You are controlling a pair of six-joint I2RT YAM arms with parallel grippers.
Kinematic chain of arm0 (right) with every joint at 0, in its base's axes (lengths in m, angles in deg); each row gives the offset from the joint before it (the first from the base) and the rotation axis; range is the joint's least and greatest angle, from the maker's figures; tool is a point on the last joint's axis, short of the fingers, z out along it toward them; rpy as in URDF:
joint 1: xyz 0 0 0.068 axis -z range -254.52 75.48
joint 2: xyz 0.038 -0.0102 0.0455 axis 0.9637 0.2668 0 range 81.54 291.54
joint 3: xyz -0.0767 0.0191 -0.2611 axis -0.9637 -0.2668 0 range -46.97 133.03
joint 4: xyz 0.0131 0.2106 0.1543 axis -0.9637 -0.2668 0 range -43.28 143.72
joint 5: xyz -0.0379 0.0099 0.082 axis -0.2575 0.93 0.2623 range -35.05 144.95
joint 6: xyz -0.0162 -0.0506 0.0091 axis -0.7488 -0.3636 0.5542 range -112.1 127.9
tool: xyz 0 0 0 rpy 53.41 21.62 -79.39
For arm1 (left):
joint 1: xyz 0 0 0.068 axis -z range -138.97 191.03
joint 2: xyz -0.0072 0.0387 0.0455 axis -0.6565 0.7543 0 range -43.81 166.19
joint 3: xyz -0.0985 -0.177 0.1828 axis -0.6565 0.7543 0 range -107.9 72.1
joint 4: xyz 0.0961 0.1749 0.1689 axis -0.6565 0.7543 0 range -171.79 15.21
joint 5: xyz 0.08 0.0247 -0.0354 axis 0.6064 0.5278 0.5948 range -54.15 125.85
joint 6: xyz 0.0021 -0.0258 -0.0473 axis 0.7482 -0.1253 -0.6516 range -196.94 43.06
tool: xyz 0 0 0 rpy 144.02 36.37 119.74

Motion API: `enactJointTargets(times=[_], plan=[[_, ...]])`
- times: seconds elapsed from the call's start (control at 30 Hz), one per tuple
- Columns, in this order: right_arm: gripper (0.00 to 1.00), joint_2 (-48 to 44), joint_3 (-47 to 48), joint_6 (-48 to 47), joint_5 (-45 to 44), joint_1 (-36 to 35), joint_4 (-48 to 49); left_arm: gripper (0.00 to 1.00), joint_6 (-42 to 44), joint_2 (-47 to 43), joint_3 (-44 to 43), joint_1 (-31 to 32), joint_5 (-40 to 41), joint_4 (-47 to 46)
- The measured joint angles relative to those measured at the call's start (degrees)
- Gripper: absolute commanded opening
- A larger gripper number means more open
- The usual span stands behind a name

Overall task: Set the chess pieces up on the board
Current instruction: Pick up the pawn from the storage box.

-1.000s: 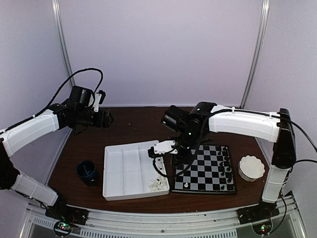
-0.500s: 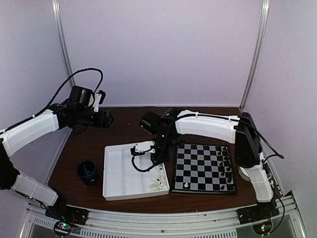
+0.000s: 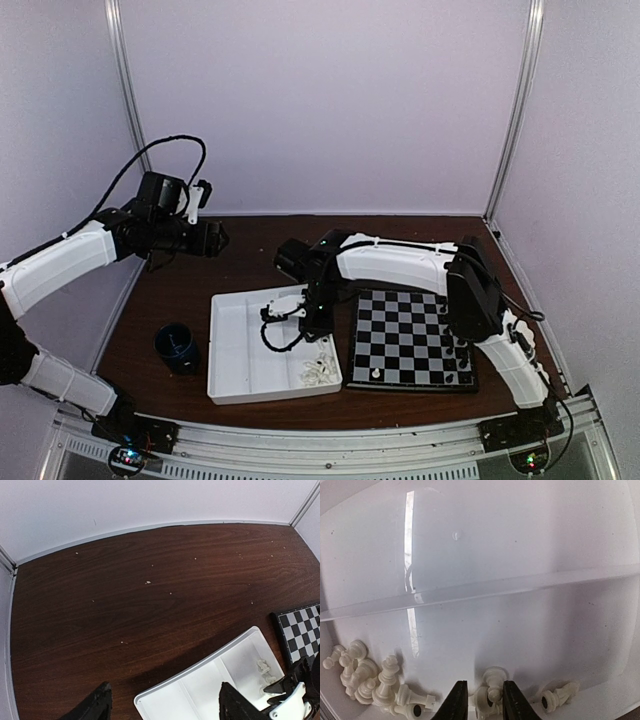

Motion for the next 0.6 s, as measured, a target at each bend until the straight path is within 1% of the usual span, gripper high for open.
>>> enactJointTargets(times=[0.03,0.2,0.43,0.6], plan=[[0.23,0.5,0.1,0.1,0.0,0.1,-0.2,0.73,0.0,0.0,0.0,0.0,0.0,0.0],[0.11,1.7,0.9,0.4,0.2,0.5,-0.7,0.73,0.0,0.0,0.0,0.0,0.0,0.3],[0.00,1.7,1.6,0.6,1.1,0.9,-1.5,0.73,0.0,0.0,0.0,0.0,-0.2,0.4],[0.00,1.7,1.6,0.5,1.9,0.9,-1.7,0.73,0.0,0.0,0.0,0.0,-0.3,0.7]])
